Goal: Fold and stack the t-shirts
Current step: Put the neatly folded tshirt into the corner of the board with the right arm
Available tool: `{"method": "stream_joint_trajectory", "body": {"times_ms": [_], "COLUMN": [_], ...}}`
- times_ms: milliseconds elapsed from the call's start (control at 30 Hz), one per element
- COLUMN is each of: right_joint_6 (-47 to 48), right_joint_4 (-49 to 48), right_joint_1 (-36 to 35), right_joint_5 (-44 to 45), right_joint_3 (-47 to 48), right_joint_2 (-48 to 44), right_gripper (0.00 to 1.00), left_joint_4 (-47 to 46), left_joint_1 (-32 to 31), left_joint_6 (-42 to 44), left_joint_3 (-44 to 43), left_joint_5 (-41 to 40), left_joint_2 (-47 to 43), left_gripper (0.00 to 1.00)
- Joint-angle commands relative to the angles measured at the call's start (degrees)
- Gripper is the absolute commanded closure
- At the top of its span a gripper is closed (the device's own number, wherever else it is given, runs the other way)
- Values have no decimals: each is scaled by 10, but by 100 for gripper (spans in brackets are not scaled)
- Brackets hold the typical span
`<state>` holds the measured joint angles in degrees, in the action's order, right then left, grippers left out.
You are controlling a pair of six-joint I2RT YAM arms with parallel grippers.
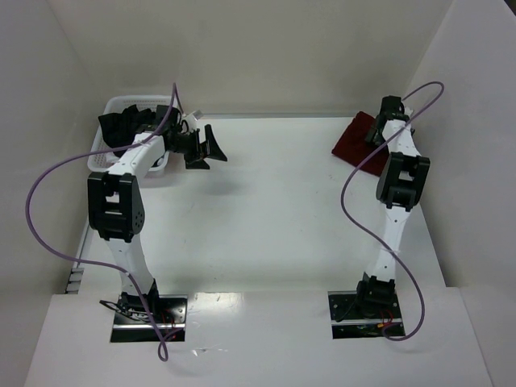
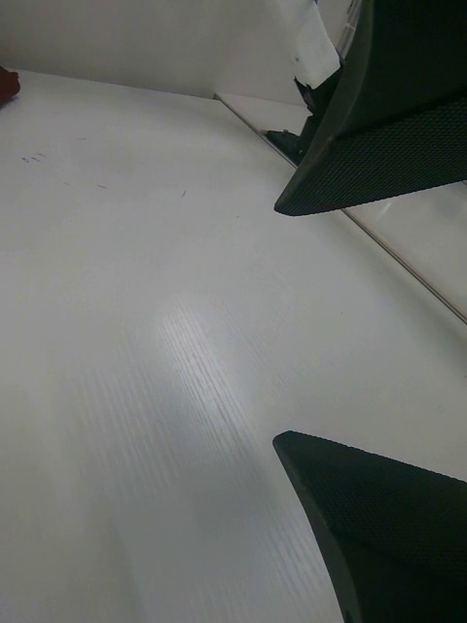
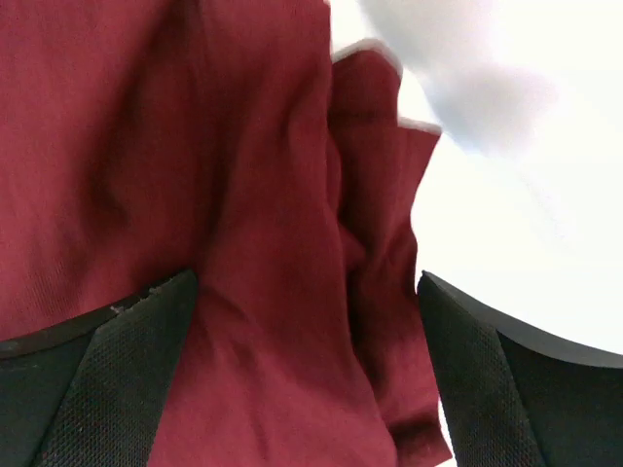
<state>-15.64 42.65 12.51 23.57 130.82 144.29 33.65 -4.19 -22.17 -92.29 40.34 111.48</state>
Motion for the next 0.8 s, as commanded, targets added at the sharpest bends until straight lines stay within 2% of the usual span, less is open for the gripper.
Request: {"method": "stream_joint_trajectory", "body": {"times_ms": [0, 67, 167, 333, 567, 767], "right_joint_6": [-29, -49, -64, -93, -123, -130], "right_joint_4": [-162, -201, -223, -248, -341, -319], "right_joint_1": [-6, -6, -6, -6, -11, -34], "right_joint_5": [-112, -147, -186, -153, -158, -143], "right_joint_3": [-153, -219, -254, -314, -503, -569], "right_joint_2": [-132, -160, -183, -238, -391, -509], "right_gripper": [0, 0, 0, 0, 0, 0], "left_joint_4": [2, 2, 2, 2, -4, 2], "left_joint_1": [3, 3, 3, 3, 3, 3], "left_joint_6": [22, 22, 22, 27, 28, 34], "left_joint_3": [-24, -17, -10, 10, 53, 58], "left_joint_5": [16, 16, 16, 16, 16, 16], "left_joint_2": [-13, -20, -31, -62, -116, -150], "left_gripper": [1, 1, 1, 1, 1, 1]}}
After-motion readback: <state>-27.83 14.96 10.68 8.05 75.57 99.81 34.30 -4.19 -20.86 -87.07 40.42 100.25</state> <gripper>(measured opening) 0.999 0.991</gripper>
